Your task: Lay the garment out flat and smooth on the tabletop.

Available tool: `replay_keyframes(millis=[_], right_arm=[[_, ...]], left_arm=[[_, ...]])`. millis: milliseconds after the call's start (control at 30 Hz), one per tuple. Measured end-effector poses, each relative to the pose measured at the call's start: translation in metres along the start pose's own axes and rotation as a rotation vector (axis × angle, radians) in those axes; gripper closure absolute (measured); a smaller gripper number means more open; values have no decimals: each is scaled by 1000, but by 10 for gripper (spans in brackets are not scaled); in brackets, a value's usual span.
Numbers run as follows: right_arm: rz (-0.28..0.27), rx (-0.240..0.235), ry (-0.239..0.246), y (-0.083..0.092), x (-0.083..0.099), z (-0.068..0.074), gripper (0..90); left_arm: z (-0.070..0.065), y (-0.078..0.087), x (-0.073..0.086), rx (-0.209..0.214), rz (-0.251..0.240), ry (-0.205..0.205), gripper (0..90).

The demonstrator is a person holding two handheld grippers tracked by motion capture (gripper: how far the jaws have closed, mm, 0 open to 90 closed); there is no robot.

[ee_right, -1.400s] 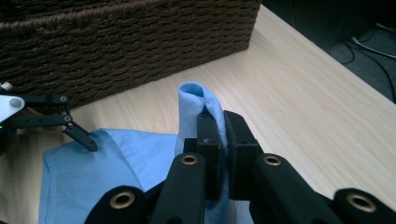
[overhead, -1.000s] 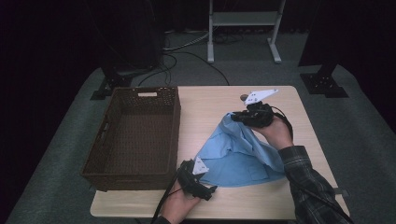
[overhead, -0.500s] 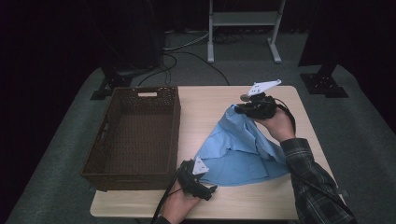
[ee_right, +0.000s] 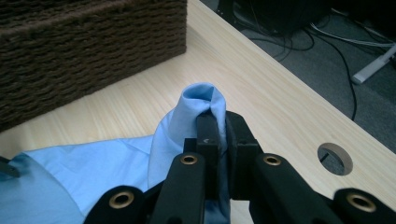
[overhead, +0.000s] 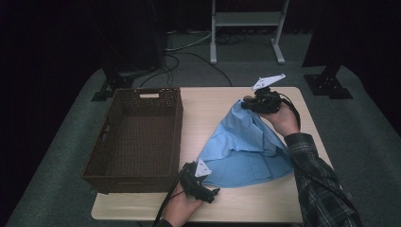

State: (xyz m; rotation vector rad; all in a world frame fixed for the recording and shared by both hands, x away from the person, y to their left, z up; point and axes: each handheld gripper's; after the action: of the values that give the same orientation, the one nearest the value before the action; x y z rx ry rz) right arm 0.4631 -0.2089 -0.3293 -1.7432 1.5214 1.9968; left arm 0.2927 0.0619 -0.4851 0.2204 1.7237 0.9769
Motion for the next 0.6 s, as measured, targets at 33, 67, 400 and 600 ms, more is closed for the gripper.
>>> replay_keyframes(millis=[33,67,400,600], right_arm=[[6,3,-7,-2,0,-2,864],[9,4,-9,-3,1,-4,864],[39,26,-56,-17,9,-23,861],[55,34,-76,-27,13,-34,860]], left_arm=[[0,0,0,-1,0,-1,0],[0,0,0,-1,0,-1,0],[0,0,0,-1,2,-1,0],[0,0,0,-1,1,0,0]])
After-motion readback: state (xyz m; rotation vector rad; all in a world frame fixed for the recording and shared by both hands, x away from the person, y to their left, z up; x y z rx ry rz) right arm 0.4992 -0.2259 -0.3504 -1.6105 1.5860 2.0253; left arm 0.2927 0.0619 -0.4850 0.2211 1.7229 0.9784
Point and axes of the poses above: each handheld gripper's, and its own axes: y roughly backward along the jaws, x roughly out of its underside, z roughly to its left, and after that the axes turned 7 degrees about x, right-handed
